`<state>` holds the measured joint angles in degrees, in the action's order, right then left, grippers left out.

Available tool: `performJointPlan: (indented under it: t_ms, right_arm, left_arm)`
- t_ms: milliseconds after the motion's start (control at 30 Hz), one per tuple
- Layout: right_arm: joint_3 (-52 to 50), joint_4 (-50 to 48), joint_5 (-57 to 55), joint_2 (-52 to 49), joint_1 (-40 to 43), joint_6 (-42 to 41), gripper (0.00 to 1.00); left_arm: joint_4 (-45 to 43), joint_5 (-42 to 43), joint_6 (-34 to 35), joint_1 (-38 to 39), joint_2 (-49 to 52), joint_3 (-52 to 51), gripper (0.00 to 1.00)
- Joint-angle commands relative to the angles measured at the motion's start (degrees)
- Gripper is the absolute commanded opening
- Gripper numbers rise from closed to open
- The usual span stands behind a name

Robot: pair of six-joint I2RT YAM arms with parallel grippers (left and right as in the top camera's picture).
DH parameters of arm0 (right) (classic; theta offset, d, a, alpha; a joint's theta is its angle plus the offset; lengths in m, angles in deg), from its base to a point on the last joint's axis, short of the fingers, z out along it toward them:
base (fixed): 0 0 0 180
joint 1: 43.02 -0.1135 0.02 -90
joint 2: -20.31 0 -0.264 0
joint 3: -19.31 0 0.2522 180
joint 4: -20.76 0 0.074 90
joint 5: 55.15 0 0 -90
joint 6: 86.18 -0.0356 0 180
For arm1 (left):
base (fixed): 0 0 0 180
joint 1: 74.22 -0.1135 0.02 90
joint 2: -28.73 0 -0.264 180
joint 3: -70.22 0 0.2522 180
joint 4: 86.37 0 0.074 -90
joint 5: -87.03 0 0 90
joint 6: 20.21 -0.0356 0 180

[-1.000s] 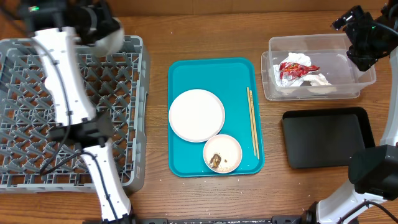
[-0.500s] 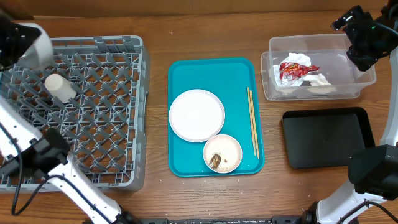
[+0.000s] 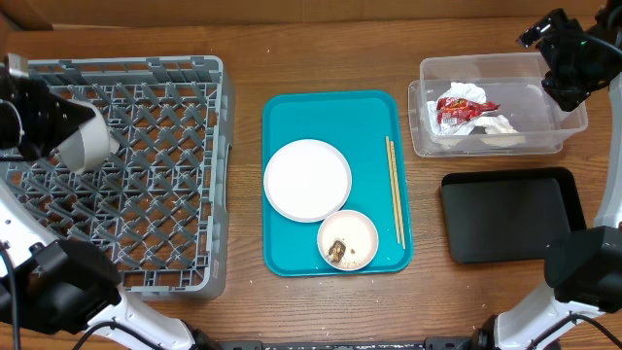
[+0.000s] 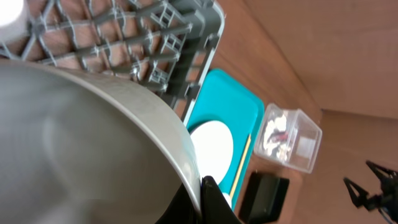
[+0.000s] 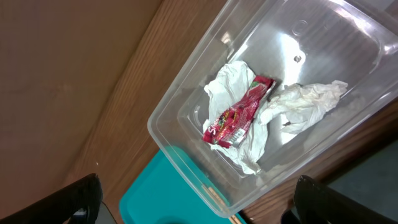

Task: Sort waste into correct bins and load items into the dishwasher
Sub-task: 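Carry the grey bowl with left gripper and lower it into the rack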

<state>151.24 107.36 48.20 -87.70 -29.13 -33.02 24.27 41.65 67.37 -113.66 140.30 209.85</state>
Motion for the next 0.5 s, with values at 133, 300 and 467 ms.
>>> performJointPlan:
  t_ms: [133, 300, 467]
  right_arm:
    - [1.16, -0.31, 0.24, 0.42, 0.35, -0.09, 1.00]
    - [1.16, -0.31, 0.24, 0.42, 0.35, -0.09, 1.00]
    - [1.16, -0.31, 0.24, 0.42, 0.35, -0.09, 1.00]
  left_arm:
    - [-0.07, 14.19, -15.98, -3.32, -2.05, -14.27, 0.04]
    - [-0.24, 21.11, -22.75, -5.16, -2.05, -21.99, 0.04]
    - [-3.98, 21.51, -26.01, -9.46, -2.03, -24.74, 0.04]
